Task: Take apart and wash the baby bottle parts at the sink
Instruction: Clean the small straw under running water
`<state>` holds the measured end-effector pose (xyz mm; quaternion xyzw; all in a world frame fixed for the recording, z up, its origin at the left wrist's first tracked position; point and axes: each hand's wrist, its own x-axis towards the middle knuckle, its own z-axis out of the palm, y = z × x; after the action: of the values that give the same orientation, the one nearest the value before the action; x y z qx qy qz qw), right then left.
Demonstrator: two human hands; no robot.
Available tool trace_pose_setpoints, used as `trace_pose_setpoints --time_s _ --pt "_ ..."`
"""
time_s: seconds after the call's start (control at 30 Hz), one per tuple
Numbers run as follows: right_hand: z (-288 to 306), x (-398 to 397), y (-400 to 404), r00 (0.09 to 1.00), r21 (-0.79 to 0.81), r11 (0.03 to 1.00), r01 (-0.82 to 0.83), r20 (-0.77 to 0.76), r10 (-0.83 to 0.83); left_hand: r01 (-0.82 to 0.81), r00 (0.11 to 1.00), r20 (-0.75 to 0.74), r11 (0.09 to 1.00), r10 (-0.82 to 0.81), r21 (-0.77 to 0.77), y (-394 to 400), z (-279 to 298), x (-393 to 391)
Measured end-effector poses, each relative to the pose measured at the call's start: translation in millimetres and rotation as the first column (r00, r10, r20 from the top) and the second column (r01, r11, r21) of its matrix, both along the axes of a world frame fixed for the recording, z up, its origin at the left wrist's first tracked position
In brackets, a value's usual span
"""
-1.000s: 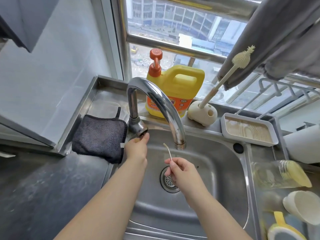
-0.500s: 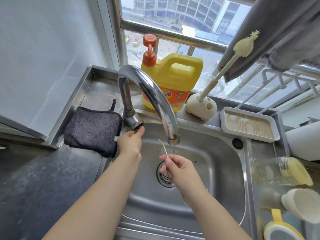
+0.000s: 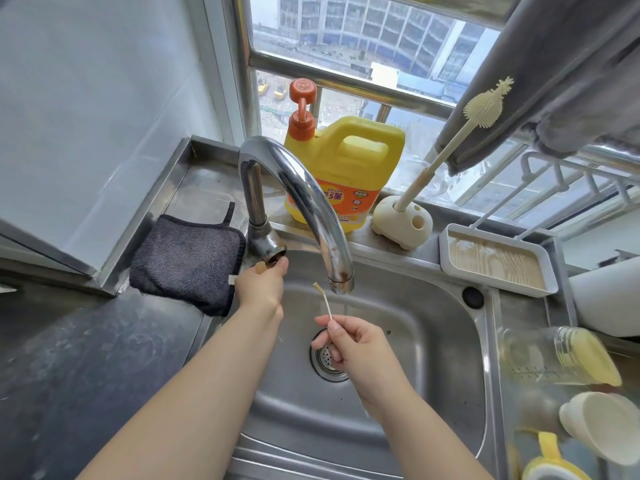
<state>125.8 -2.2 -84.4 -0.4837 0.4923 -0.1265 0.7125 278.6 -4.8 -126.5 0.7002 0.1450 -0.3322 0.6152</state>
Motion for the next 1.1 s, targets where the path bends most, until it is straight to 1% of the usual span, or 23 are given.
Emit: trace_pose_setpoints --time_s 0.17,0.47,0.63,0.9,1.1 --pt "0.4 0.0 0.1 1.000 0.000 1.000 0.007 0.007 -0.007 -0.032 0.999 -0.043 0.999 0.031 -0.025 -1.8 -1.5 2.0" --pt "1.5 -4.1 2.2 1.000 0.007 1.000 0.016 0.017 -0.016 -0.058 0.997 -0.048 0.997 0.056 -0.049 -2.2 -2.3 0.8" --pt "3.6 -5.2 3.4 1.000 -0.005 1.000 0.018 0.022 -0.018 -0.017 1.000 -0.022 0.999 0.016 -0.030 -1.3 -3.2 0.0" --pt "5.3 -9.6 6.5 1.000 -0.018 1.000 0.007 0.007 -0.007 -0.035 0.998 -0.051 0.999 0.034 -0.023 -4.4 -8.7 4.0" --pt "11.4 -13.9 7.9 1.000 -0.023 1.000 0.013 0.028 -0.013 -0.017 0.997 -0.070 1.000 0.017 -0.004 -3.7 -10.0 5.8"
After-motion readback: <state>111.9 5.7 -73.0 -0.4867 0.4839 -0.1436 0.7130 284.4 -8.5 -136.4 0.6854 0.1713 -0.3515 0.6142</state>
